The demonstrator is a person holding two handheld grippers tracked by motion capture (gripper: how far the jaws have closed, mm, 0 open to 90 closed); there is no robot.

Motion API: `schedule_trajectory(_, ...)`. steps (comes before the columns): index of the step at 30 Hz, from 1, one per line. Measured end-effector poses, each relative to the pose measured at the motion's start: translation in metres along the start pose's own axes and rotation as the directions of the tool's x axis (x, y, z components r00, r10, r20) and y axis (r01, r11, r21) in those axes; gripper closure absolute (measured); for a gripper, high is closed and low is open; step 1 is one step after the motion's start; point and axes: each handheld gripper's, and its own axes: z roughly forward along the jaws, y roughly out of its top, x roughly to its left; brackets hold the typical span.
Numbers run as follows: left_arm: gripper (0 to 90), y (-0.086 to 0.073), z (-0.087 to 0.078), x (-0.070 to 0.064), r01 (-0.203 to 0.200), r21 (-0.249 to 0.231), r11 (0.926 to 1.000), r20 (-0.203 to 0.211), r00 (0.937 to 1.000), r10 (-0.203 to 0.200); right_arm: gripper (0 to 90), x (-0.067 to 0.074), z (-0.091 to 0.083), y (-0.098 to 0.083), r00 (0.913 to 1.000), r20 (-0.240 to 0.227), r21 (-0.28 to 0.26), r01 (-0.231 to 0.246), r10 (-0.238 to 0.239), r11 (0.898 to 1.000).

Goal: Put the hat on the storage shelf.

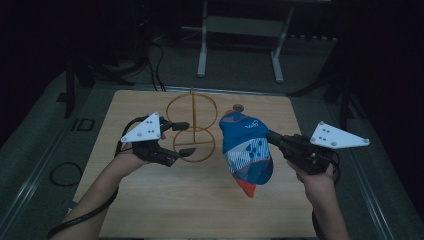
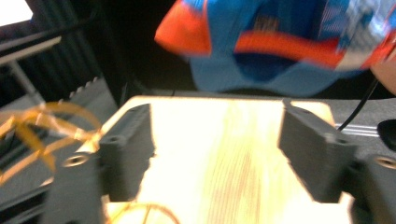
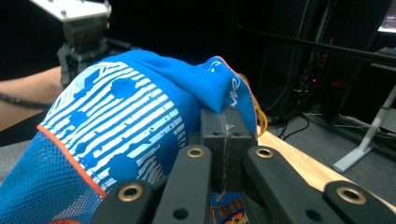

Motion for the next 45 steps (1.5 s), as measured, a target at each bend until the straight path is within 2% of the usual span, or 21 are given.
schedule_trajectory(4,14.7,-0.016,-0.007,0.0,0.021,0.056,0.9982,-0.059,0.9981,-0.018,90.0,-0.004,0.006,0.008,0.9999,0.01,-0.006,0.005,-0.005,1.0)
schedule_trajectory(7,8.1,-0.03,-0.013,0.0,0.064,0.07,0.9955,-0.088,0.9944,-0.057,90.0,-0.007,0.011,0.014,0.9999,0.012,-0.019,-0.001,0.001,1.0)
schedule_trajectory(8,7.7,-0.034,-0.015,0.0,0.067,0.079,0.9946,-0.105,0.9928,-0.058,90.0,-0.008,0.013,0.016,0.9999,0.012,-0.022,-0.004,0.004,1.0)
schedule_trajectory(10,6.5,-0.044,-0.018,-0.001,0.083,0.1,0.9916,-0.132,0.9888,-0.069,90.0,-0.01,0.018,0.02,0.9999,0.01,-0.029,-0.005,0.005,1.0)
schedule_trajectory(14,3.0,-0.066,-0.024,-0.004,0.148,0.115,0.9822,-0.185,0.9747,-0.125,90.0,-0.014,0.029,0.029,0.9999,0.013,-0.034,-0.005,0.005,0.999)
schedule_trajectory(15,3.0,-0.071,-0.026,-0.005,0.149,0.111,0.9825,-0.201,0.9715,-0.125,90.0,-0.015,0.032,0.031,0.9999,0.012,-0.033,-0.005,0.006,0.999)
schedule_trajectory(17,3.0,-0.071,-0.026,-0.005,0.149,0.111,0.9825,-0.201,0.9715,-0.125,90.0,-0.016,0.035,0.033,0.9999,0.016,-0.03,-0.002,0.002,1.0)
schedule_trajectory(18,3.0,-0.087,-0.029,-0.01,0.163,0.107,0.9808,-0.247,0.96,-0.133,90.0,-0.019,0.042,0.039,0.9998,0.02,-0.03,-0.002,0.003,1.0)
schedule_trajectory(20,3.0,-0.096,-0.031,-0.015,0.162,0.101,0.9816,-0.269,0.9542,-0.13,90.0,-0.021,0.049,0.044,0.9994,0.034,-0.025,0.004,-0.003,1.0)
schedule_trajectory(22,3.0,-0.106,-0.034,-0.018,0.176,0.09,0.9804,-0.262,0.9539,-0.147,90.0,-0.024,0.057,0.049,0.9995,0.032,-0.027,-0.002,0.003,1.0)
schedule_trajectory(24,3.2,-0.115,-0.037,-0.023,0.177,0.09,0.9801,-0.282,0.9483,-0.146,90.0,-0.027,0.065,0.053,0.9995,0.031,-0.023,-0.007,0.008,1.0)
schedule_trajectory(25,3.2,-0.115,-0.037,-0.023,0.177,0.09,0.9801,-0.282,0.9483,-0.146,90.0,-0.029,0.069,0.055,0.9996,0.024,-0.022,-0.013,0.013,1.0)
schedule_trajectory(26,3.2,-0.124,-0.04,-0.027,0.188,0.081,0.9789,-0.3,0.9412,-0.156,90.0,-0.03,0.074,0.058,0.9996,0.025,-0.019,-0.012,0.013,1.0)
schedule_trajectory(27,3.2,-0.129,-0.041,-0.029,0.195,0.075,0.978,-0.307,0.9376,-0.163,90.0,-0.03,0.078,0.06,0.9995,0.031,-0.015,-0.01,0.01,1.0)
schedule_trajectory(29,3.2,-0.137,-0.044,-0.034,0.187,0.08,0.979,-0.346,0.9265,-0.149,90.0,-0.033,0.088,0.064,0.9996,0.024,-0.012,-0.014,0.014,1.0)
schedule_trajectory(31,3.2,-0.143,-0.047,-0.039,0.198,0.065,0.978,-0.356,0.9203,-0.163,90.0,-0.034,0.097,0.069,0.9995,0.029,-0.004,-0.014,0.014,1.0)
schedule_trajectory(32,3.2,-0.145,-0.048,-0.042,0.195,0.056,0.9792,-0.362,0.9181,-0.162,90.0,-0.034,0.103,0.071,0.9994,0.03,-0.002,-0.014,0.014,1.0)
schedule_trajectory(34,3.2,-0.147,-0.05,-0.049,0.185,0.063,0.9807,-0.364,0.9194,-0.15,90.0,-0.035,0.113,0.075,0.9995,0.031,0.008,-0.01,0.01,1.0)
schedule_trajectory(36,3.1,-0.15,-0.05,-0.056,0.163,0.068,0.9842,-0.384,0.9148,-0.125,90.0,-0.036,0.124,0.08,0.9997,0.019,0.017,-0.014,0.014,1.0)
schedule_trajectory(41,3.1,-0.161,-0.049,-0.063,0.182,0.058,0.9816,-0.393,0.9081,-0.145,90.0,-0.034,0.154,0.09,0.9998,0.004,0.042,-0.021,0.02,0.999)
schedule_trajectory(45,3.2,-0.165,-0.052,-0.065,0.186,0.044,0.9816,-0.414,0.8976,-0.151,90.0,-0.028,0.18,0.096,0.9999,-0.006,0.077,-0.01,0.01,0.997)
